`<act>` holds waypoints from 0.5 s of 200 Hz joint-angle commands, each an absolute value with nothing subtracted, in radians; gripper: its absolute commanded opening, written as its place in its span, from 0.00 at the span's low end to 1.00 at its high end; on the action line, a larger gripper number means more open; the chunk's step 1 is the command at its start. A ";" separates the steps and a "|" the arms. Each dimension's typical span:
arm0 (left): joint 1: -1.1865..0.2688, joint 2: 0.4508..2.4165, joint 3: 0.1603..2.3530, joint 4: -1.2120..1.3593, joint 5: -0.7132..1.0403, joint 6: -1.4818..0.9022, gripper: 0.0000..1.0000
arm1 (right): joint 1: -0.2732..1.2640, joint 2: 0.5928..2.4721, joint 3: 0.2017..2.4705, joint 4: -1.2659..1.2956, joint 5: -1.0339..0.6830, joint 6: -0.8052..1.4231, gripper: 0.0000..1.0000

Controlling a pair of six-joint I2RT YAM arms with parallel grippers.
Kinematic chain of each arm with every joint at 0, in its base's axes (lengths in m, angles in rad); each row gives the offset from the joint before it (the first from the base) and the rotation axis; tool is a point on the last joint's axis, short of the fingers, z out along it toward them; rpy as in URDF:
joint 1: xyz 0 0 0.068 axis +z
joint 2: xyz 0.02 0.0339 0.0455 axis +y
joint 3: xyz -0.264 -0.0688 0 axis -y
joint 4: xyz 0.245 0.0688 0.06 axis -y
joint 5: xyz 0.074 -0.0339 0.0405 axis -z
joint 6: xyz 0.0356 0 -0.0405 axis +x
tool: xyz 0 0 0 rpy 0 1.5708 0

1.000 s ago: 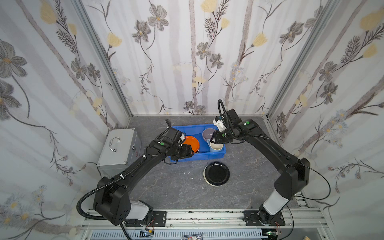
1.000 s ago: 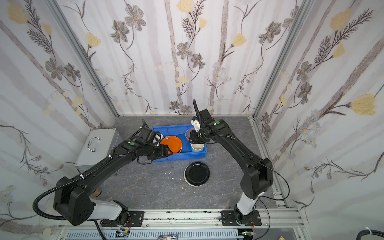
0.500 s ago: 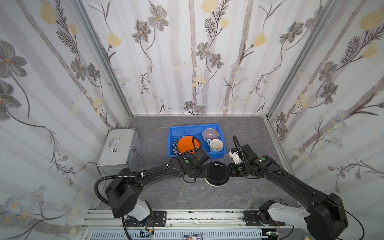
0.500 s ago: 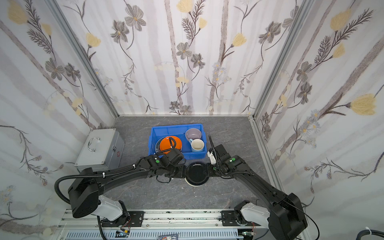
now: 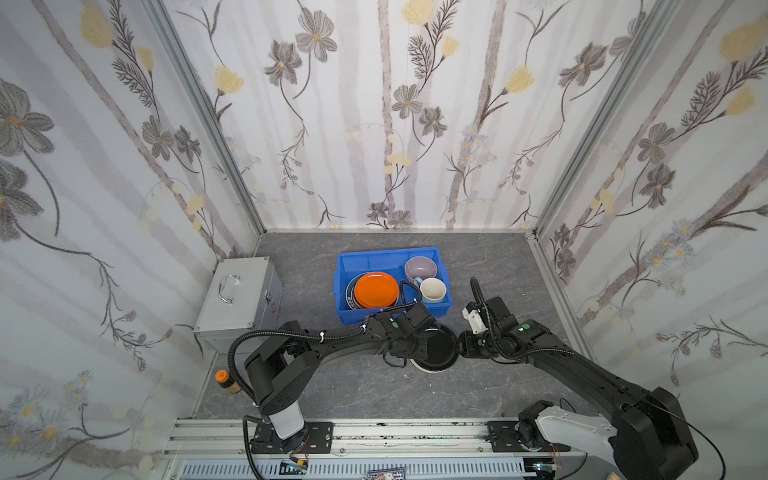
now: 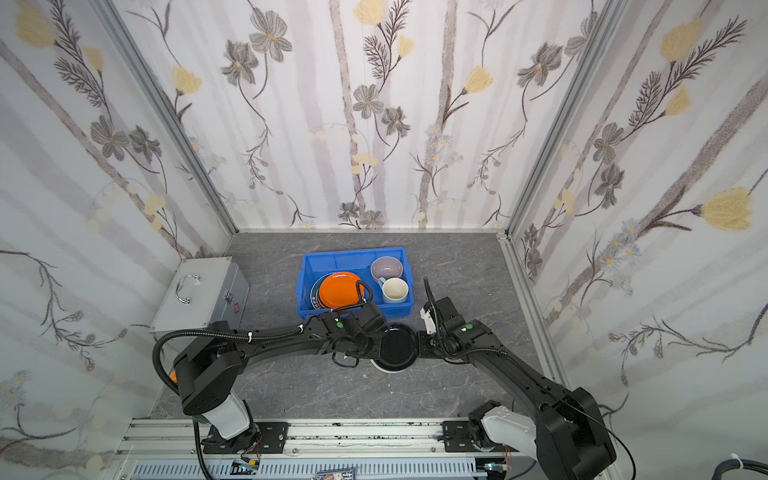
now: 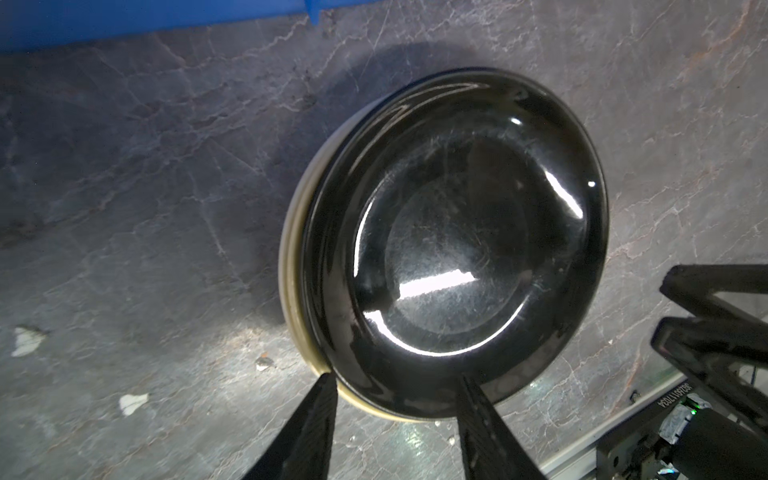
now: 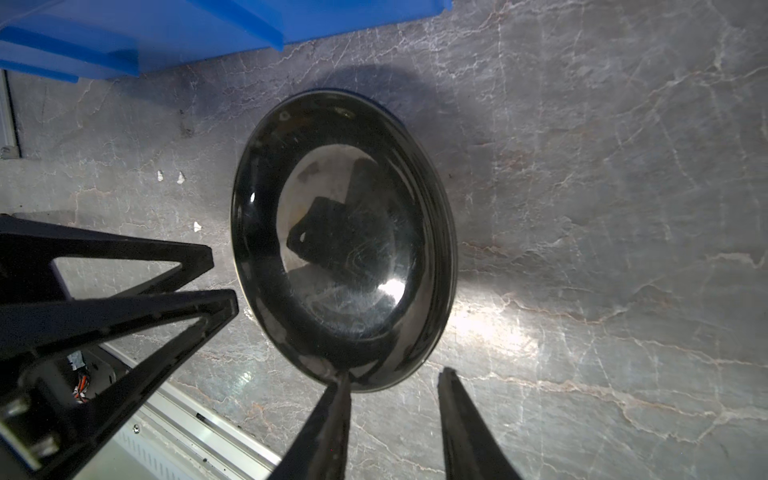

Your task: Place the mixed dishes into the plastic bin

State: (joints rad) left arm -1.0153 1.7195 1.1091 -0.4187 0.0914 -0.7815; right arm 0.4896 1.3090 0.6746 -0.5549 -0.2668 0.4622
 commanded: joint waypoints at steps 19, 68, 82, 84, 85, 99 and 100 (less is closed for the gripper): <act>-1.012 1.777 1.161 -0.442 0.103 -0.743 0.45 | 0.467 1.334 0.689 -0.505 -0.289 0.445 0.37; -1.001 1.757 1.148 -0.473 0.092 -0.735 0.46 | 0.446 1.347 0.708 -0.515 -0.289 0.433 0.37; -0.993 1.747 1.135 -0.476 0.092 -0.735 0.46 | 0.442 1.349 0.710 -0.518 -0.290 0.431 0.37; -0.993 1.746 1.134 -0.477 0.092 -0.735 0.46 | 0.442 1.348 0.711 -0.520 -0.290 0.430 0.37; -0.993 1.745 1.133 -0.478 0.092 -0.735 0.46 | 0.441 1.348 0.711 -0.520 -0.290 0.430 0.37; -0.986 1.740 1.126 -0.481 0.092 -0.732 0.46 | 0.439 1.351 0.712 -0.521 -0.289 0.426 0.37; -0.986 1.740 1.125 -0.481 0.091 -0.731 0.46 | 0.439 1.352 0.713 -0.521 -0.290 0.426 0.37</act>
